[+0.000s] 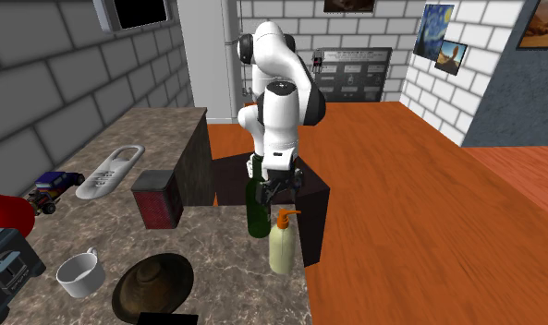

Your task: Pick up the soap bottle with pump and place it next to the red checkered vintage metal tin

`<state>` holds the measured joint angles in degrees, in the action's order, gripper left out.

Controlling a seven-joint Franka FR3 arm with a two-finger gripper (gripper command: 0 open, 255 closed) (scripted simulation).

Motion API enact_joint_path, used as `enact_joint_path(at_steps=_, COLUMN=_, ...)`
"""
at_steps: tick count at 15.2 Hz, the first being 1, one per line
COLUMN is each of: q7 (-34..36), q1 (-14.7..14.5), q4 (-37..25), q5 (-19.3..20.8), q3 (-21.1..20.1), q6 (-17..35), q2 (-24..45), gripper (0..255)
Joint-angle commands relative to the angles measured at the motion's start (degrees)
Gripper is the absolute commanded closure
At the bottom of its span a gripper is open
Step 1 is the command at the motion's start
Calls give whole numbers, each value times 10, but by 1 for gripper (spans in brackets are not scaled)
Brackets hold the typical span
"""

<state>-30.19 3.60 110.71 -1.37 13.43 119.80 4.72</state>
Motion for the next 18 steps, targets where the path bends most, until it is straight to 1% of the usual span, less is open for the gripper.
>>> enact_joint_path(at_steps=1, q7=-5, q1=2, q4=-2, q5=-5, q3=0, q6=11, q2=13, gripper=0)
enact_joint_path(at_steps=6, q7=-9, q1=3, q4=18, q5=-11, q3=0, q6=50, q2=32, gripper=0)
enact_joint_path(at_steps=14, q7=-9, q1=3, q4=18, q5=-11, q3=0, q6=50, q2=32, gripper=0)
enact_joint_path(at_steps=15, q7=-9, q1=3, q4=18, q5=-11, q3=0, q6=50, q2=32, gripper=255)
enact_joint_path(at_steps=18, q7=-9, q1=3, q4=18, q5=-11, q3=0, q6=50, q2=32, gripper=255)
